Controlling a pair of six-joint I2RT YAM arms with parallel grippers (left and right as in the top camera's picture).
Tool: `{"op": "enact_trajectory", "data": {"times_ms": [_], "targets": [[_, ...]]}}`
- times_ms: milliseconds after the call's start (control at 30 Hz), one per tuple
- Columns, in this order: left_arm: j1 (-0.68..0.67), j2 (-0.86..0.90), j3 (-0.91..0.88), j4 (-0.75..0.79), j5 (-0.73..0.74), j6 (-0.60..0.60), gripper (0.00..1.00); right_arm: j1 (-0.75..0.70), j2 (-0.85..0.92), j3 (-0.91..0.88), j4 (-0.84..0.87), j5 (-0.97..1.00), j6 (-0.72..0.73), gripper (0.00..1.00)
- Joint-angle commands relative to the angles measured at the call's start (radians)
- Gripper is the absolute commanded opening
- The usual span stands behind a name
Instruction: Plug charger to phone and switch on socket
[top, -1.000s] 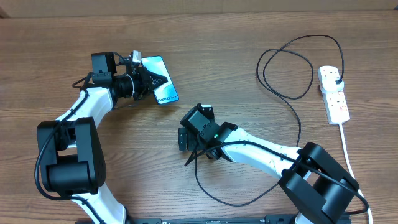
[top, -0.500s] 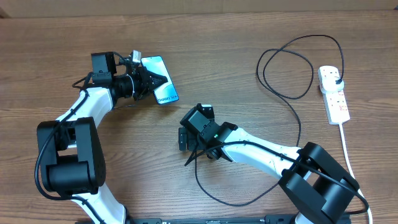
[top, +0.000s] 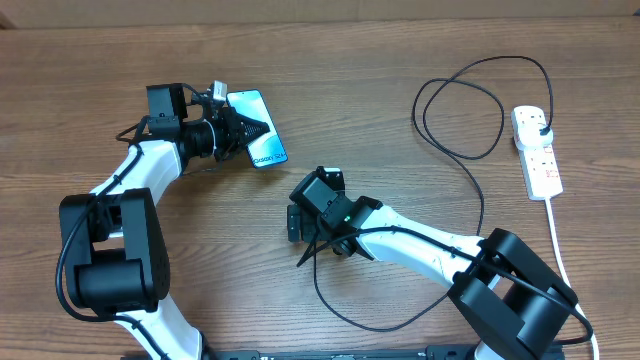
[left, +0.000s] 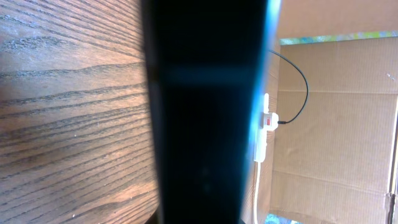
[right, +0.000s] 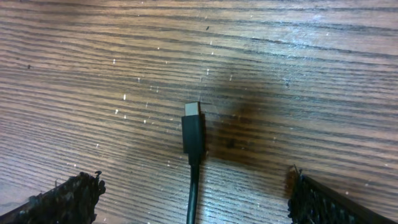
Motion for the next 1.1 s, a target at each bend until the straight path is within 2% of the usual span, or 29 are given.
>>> {"op": "enact_trajectory", "data": {"times_ms": [0,333,500,633,767,900,1067], "targets": [[-0.003,-0.013,-0.002,0.006,0.016,-0.005,0.04,0.005,-0.016,-0.003,0.007,0.019,0.004,1.0],[-0.003,-0.013,-0.002,0.007,0.016,-0.005,0.04,-0.003,-0.036,0.025,-0.01,0.01,0.0,0.98],[-0.003,-0.013,-0.002,0.009,0.016,-0.005,0.04,-0.028,-0.086,0.15,-0.171,-0.001,0.0,0.84],[-0.003,-0.013,-0.002,0.011,0.016,-0.005,0.04,-0.036,-0.087,0.251,-0.292,-0.038,0.001,0.78],[-0.003,-0.013,-0.002,0.011,0.016,-0.005,0.04,-0.035,-0.086,0.264,-0.32,-0.076,0.02,0.69],[-0.003,-0.013,-0.002,0.011,0.016,-0.005,0.04,-0.033,-0.071,0.251,-0.332,-0.067,0.029,0.47],[-0.003,-0.013,-0.002,0.011,0.016,-0.005,0.05,-0.011,-0.011,0.246,-0.332,-0.049,0.03,0.41]]}}
